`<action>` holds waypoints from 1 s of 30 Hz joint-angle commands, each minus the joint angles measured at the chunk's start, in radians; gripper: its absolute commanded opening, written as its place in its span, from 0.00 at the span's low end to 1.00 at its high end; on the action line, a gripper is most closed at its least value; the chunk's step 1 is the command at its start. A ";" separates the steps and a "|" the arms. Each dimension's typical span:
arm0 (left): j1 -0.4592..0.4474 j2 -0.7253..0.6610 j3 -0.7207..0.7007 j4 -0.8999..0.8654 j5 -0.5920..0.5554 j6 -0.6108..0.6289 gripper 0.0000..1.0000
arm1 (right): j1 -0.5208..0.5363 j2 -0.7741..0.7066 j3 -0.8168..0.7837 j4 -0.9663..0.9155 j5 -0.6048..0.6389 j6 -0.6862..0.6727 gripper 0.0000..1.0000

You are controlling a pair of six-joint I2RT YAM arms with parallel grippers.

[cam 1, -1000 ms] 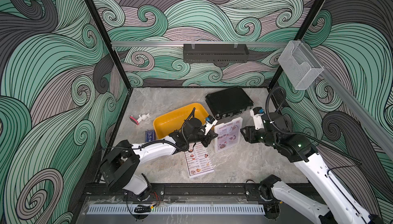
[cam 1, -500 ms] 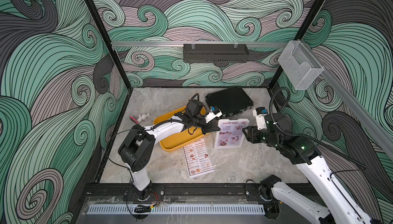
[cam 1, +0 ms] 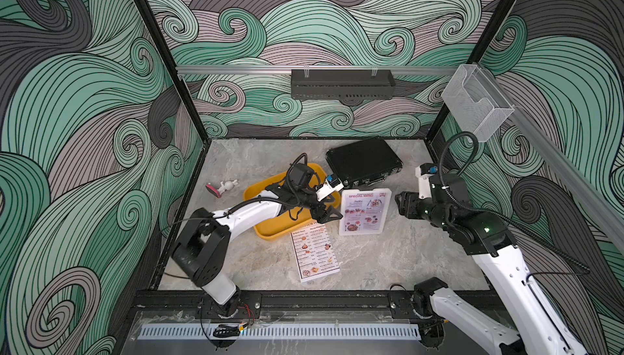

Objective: Replace the menus in the menu holders
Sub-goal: Adjust the menu holder at the center of the board, then reset both arms

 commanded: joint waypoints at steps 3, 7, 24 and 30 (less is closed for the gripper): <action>0.020 -0.336 -0.157 0.089 -0.921 -0.304 0.85 | -0.175 0.071 -0.214 0.396 0.169 0.053 0.77; 0.097 -0.501 -0.337 0.047 -1.334 -0.345 0.98 | -0.224 0.129 -0.496 0.909 0.277 -0.074 0.86; 0.497 -0.276 -0.678 0.702 -1.069 -0.297 0.99 | -0.316 0.630 -0.763 1.786 -0.151 -0.297 0.95; 0.573 -0.040 -0.681 0.983 -0.935 -0.224 0.99 | -0.300 0.652 -0.758 1.820 -0.128 -0.310 0.99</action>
